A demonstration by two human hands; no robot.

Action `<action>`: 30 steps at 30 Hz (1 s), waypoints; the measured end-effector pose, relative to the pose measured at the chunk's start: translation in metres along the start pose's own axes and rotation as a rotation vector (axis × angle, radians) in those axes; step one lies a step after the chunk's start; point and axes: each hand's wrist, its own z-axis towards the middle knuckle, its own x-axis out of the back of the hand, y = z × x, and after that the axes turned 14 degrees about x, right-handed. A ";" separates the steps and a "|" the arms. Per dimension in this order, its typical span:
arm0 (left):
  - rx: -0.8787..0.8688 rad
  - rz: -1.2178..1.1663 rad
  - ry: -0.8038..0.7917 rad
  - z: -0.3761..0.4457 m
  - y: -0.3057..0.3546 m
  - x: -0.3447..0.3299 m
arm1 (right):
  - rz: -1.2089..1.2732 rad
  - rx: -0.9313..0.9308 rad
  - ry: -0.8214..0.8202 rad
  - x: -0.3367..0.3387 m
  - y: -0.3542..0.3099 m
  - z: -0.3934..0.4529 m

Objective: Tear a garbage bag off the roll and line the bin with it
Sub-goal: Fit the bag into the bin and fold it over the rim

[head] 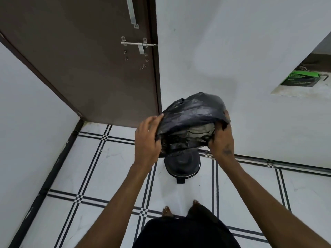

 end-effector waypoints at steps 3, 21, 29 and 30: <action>0.040 0.440 -0.394 -0.021 -0.048 -0.020 | -0.194 -0.114 -0.529 -0.022 0.021 -0.040; 0.278 0.140 -0.389 -0.025 -0.076 -0.007 | 0.011 -0.263 -0.520 -0.034 0.015 -0.044; 0.550 -0.192 -0.400 -0.013 -0.085 -0.024 | -0.124 -0.158 -0.514 -0.031 0.024 -0.051; 0.600 -0.215 -0.410 -0.011 -0.083 -0.025 | -0.127 -0.153 -0.547 -0.030 0.023 -0.051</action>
